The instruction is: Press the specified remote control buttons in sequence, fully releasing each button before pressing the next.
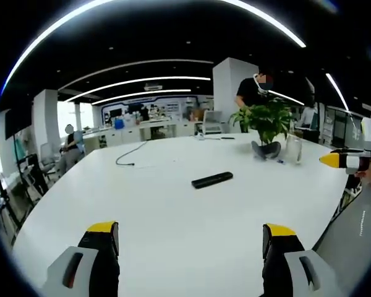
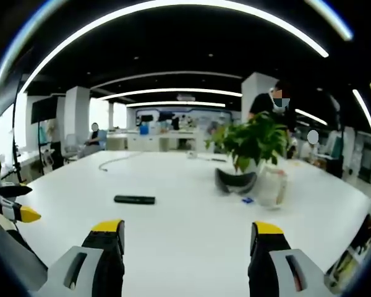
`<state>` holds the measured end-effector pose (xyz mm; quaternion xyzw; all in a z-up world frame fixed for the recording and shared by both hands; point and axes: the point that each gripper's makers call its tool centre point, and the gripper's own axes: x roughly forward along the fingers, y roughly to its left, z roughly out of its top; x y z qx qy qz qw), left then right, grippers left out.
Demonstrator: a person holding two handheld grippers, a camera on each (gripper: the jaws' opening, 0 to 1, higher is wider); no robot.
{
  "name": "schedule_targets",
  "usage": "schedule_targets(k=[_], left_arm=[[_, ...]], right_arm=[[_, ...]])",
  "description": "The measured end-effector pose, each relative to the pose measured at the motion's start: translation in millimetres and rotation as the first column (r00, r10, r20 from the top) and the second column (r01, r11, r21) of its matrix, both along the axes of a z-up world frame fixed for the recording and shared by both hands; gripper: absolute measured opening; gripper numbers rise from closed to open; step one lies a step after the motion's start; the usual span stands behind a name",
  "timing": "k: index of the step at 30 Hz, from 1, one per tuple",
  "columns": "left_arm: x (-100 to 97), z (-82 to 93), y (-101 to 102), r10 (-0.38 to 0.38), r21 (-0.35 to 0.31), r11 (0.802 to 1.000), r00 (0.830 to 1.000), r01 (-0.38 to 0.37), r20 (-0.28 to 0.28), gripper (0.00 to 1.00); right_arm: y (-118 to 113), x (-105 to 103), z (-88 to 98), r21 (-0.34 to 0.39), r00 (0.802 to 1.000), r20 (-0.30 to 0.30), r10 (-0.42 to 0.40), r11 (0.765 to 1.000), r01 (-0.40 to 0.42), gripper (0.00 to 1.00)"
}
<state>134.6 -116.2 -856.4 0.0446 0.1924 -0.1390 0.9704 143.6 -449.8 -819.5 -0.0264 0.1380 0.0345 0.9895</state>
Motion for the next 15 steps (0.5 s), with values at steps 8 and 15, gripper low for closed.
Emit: schedule_targets(k=[8,15], left_arm=[[0.6,0.9,0.9,0.002,-0.004,1.0,1.0,-0.002,0.003,1.0],[0.9,0.7,4.2,0.017,-0.005,1.0,1.0,-0.017,0.003,1.0]], right_arm=[[0.0,0.3,-0.3,-0.001,1.0,-0.001,0.0,1.0,0.0,0.83],[2.0,0.5,-1.4,-0.003,1.0,-0.007,0.01,1.0,-0.01,0.82]])
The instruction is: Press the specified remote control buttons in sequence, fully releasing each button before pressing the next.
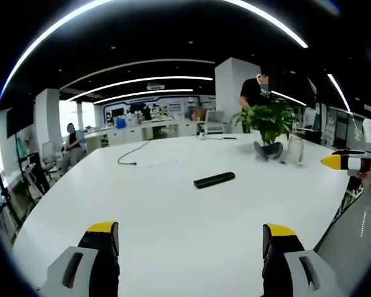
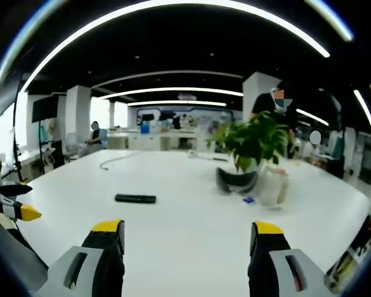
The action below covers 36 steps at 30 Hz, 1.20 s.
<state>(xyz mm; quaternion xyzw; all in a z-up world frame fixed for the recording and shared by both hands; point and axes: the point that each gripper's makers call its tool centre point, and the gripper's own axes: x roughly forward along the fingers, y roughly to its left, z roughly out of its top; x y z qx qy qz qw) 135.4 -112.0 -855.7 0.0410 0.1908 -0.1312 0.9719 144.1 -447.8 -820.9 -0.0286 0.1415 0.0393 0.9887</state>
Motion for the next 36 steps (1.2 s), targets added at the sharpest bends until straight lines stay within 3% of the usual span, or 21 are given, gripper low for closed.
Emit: schedule_targets(k=[36], left_arm=[[-2.1,-4.9,-5.0,-0.029,0.027,0.999,0.999,0.03,-0.018,1.0]], right_arm=[[-1.2,-0.8,1.0,0.006,1.0,0.007,-0.008,1.0,0.008,0.81]])
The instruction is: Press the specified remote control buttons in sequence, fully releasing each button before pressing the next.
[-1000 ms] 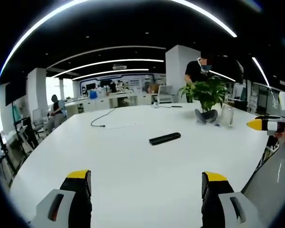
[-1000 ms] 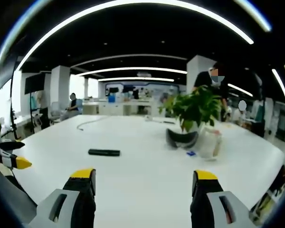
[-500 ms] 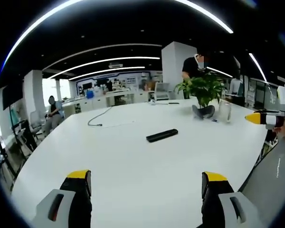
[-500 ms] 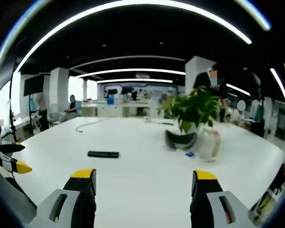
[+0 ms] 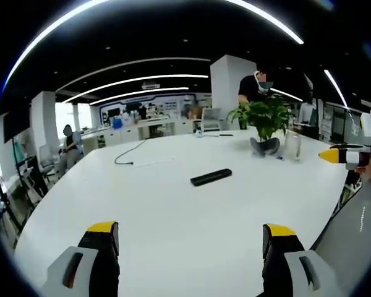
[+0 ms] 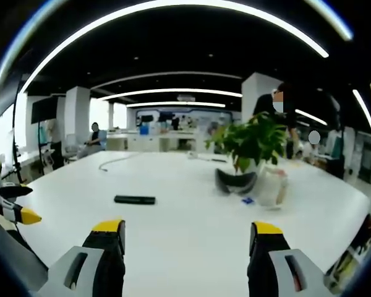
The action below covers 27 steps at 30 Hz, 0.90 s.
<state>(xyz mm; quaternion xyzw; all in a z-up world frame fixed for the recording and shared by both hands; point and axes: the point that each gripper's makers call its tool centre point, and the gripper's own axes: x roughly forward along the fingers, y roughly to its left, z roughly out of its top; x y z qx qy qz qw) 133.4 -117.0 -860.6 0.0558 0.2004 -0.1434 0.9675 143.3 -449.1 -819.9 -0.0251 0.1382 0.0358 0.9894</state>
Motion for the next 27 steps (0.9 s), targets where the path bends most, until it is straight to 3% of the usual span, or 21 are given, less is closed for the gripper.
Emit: schedule_targets(k=[16,23,27], left_arm=[[0.1,1.8,0,0.005,-0.017,1.0,1.0,-0.005,0.001,1.0],[0.0,4.0,-8,-0.034,-0.024,0.999,0.999,0.034,-0.015,1.0],[4.1,1.1,-11,-0.077,0.018,0.997,0.997,0.077,-0.032,0.91]], right_arm=[[2,0,-0.1,-0.001,1.0,-0.004,0.011,1.0,-0.011,0.81],[2,-1,1.4,0.005,1.0,0.004,0.009,1.0,-0.009,0.81],[1,-1,1.9,0.008,1.0,0.006,0.003,1.0,-0.003,0.81]])
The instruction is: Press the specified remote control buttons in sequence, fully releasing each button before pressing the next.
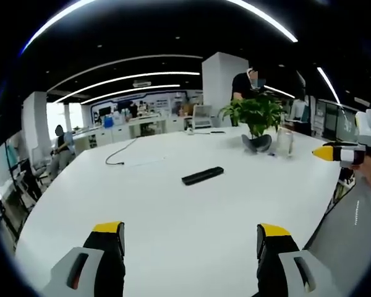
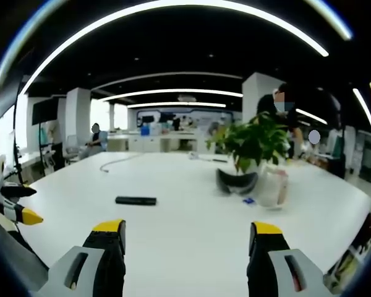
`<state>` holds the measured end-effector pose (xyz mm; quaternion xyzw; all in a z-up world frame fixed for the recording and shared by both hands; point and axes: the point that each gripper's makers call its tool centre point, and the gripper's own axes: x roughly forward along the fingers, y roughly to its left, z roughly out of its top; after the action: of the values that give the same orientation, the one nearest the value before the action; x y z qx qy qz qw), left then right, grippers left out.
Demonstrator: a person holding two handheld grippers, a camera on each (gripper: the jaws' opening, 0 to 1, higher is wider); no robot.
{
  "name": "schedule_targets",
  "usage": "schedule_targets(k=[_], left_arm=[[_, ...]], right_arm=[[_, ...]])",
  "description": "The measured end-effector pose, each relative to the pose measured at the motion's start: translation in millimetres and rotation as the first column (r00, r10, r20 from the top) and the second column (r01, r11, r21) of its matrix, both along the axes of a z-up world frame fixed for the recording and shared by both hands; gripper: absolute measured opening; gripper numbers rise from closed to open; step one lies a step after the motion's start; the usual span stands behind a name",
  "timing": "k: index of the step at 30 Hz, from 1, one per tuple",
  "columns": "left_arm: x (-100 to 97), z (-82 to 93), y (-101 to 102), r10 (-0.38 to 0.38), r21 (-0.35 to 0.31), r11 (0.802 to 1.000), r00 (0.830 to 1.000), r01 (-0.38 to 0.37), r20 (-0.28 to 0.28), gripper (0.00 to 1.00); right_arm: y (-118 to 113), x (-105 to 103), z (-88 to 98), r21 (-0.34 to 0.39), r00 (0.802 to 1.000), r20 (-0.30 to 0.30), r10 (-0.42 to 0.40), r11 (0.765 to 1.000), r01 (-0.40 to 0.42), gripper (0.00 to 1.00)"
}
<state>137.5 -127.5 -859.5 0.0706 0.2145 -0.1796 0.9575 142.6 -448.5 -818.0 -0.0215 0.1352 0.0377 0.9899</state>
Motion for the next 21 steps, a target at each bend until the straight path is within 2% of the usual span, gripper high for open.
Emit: schedule_targets(k=[8,13,18,21], left_arm=[[17.3,9.6,0,-0.02,0.016,1.0,1.0,0.02,0.012,0.92],[39.1,14.2,-3,-0.075,0.075,0.994,0.997,0.074,0.022,0.92],[58.1,19.5,-7,-0.097,0.068,0.993,0.995,0.096,0.017,0.92],[69.9,22.5,-13,-0.129,0.09,0.988,0.991,0.127,0.02,0.92]], right_arm=[[2,0,-0.5,0.0,1.0,-0.004,0.009,1.0,-0.009,0.8],[2,0,-0.6,0.007,1.0,-0.005,0.008,1.0,-0.008,0.8],[1,0,-1.6,0.009,1.0,-0.008,0.006,1.0,-0.006,0.79],[1,0,-2.2,0.012,1.0,-0.011,0.008,1.0,-0.008,0.78]])
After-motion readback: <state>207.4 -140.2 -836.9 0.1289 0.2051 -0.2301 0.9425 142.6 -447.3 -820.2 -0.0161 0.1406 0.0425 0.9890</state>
